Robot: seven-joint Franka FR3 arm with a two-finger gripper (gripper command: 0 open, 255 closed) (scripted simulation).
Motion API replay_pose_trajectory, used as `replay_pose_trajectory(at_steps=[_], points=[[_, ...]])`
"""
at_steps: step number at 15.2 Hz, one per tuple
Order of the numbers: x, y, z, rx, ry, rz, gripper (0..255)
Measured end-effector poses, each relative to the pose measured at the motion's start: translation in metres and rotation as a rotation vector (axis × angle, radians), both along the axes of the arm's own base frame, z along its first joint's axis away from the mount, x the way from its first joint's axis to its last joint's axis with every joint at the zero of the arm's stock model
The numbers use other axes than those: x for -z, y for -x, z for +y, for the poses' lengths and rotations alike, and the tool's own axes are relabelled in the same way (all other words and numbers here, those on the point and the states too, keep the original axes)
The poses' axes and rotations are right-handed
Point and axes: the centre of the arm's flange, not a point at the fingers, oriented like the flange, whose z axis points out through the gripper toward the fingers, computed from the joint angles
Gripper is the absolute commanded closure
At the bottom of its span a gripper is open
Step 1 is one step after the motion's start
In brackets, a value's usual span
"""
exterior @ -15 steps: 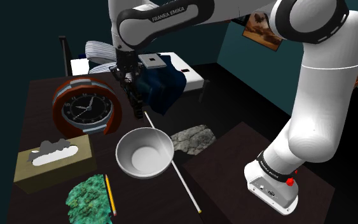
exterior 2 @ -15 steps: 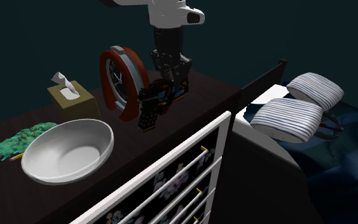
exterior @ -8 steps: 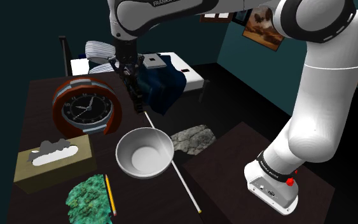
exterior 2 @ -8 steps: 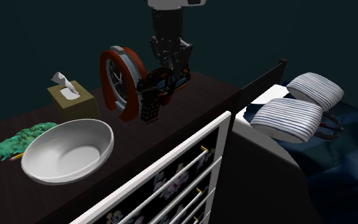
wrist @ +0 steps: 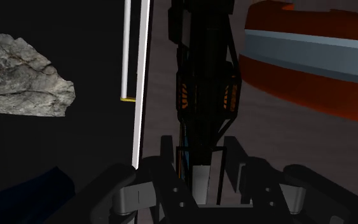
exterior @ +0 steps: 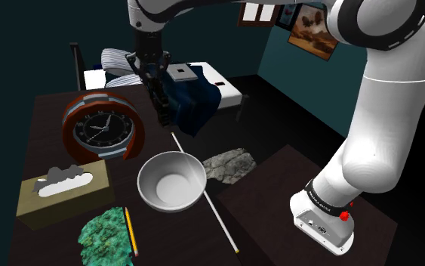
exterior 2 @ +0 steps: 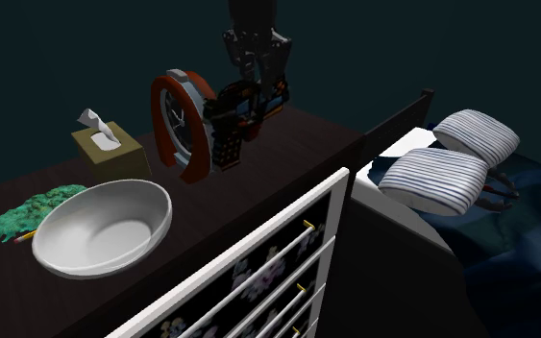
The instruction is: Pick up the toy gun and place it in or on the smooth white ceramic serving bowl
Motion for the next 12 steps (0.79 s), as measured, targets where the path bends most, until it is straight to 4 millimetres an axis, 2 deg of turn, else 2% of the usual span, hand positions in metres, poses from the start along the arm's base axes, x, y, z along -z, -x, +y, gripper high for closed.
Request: replay_pose_trajectory(at_steps=[2,4,12], points=[[-0.009,0.0,-0.001,0.0,0.0,0.0,255],[-0.014,0.013,0.005,0.0,0.0,0.001,255],[-0.033,0.112,0.038,-0.001,0.0,0.0,255]])
